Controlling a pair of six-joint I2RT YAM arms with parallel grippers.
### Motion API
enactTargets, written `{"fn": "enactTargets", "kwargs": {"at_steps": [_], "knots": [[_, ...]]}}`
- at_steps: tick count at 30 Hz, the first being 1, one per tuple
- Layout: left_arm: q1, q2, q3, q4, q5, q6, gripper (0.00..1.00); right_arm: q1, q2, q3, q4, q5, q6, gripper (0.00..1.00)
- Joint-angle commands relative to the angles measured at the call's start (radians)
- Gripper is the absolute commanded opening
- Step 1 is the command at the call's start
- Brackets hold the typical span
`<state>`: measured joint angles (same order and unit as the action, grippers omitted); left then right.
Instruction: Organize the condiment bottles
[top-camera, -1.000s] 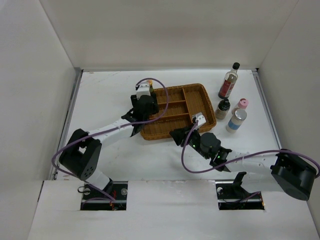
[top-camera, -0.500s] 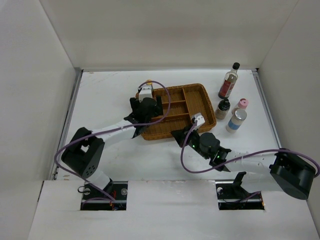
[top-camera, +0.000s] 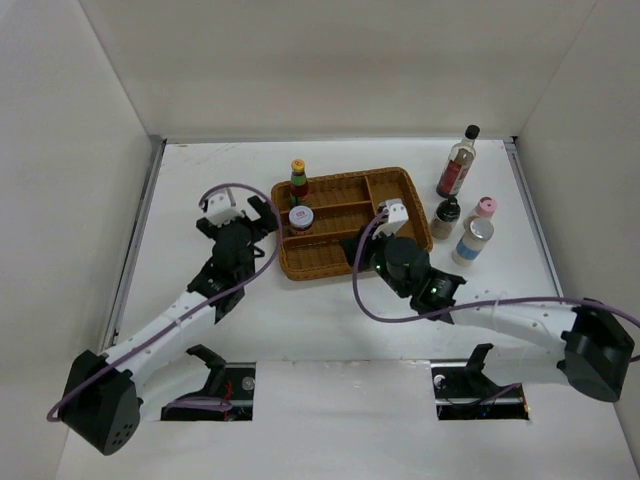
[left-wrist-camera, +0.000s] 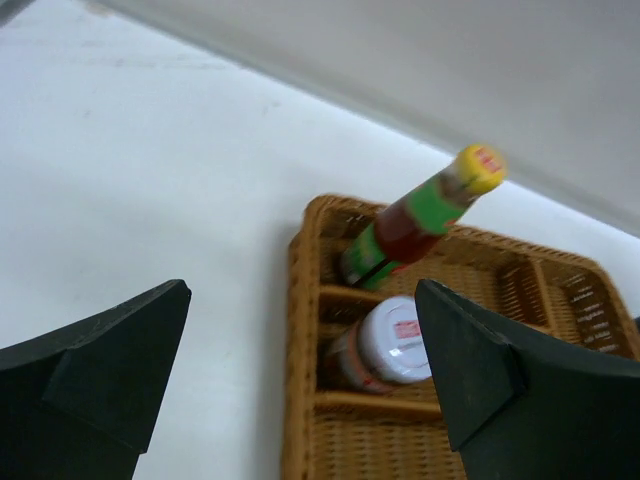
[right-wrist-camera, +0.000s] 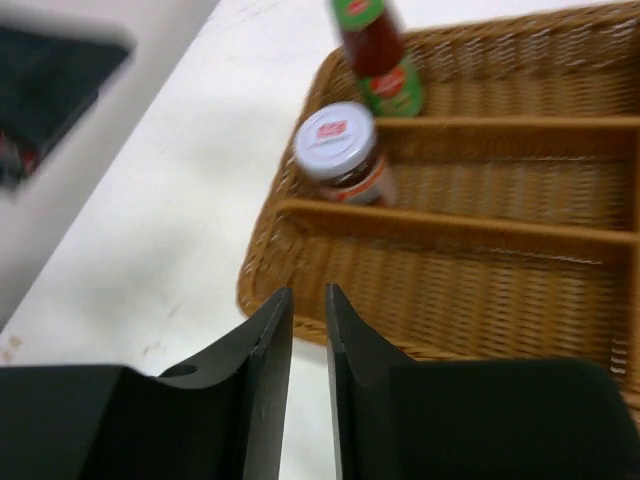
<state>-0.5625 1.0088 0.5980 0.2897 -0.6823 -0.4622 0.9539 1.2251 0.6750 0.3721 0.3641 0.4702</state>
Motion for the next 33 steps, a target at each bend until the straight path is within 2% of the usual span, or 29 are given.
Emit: {"fn": "enactTargets", "kwargs": {"at_steps": [1,3,7,9,11,15,20,25,33], "knots": [[0.037,-0.077,-0.150,0.107,0.000,-0.097,1.00,-0.019,-0.097,0.064,-0.281,0.226,0.008,0.31],[0.062,-0.114,-0.220,0.181,0.015,-0.160,1.00,-0.060,-0.177,0.087,-0.407,0.327,0.008,0.45],[0.079,-0.082,-0.283,0.302,0.046,-0.222,1.00,-0.187,-0.326,0.159,-0.686,0.479,0.022,0.81],[0.080,-0.073,-0.308,0.357,0.058,-0.240,1.00,-0.273,-0.361,0.199,-0.816,0.515,0.045,0.93],[0.068,-0.084,-0.339,0.408,0.052,-0.253,1.00,-0.385,-0.354,0.248,-0.916,0.495,0.044,0.99],[0.066,-0.107,-0.371,0.442,0.044,-0.260,1.00,-0.522,-0.290,0.279,-0.960,0.454,-0.007,1.00],[0.108,-0.104,-0.405,0.442,0.018,-0.254,1.00,-0.666,-0.242,0.239,-0.868,0.391,-0.097,1.00],[0.126,-0.072,-0.406,0.450,0.029,-0.262,1.00,-0.697,-0.228,0.190,-0.823,0.314,-0.062,1.00],[0.135,-0.122,-0.431,0.437,-0.019,-0.266,1.00,-0.807,-0.084,0.146,-0.595,0.165,-0.024,1.00]]}}
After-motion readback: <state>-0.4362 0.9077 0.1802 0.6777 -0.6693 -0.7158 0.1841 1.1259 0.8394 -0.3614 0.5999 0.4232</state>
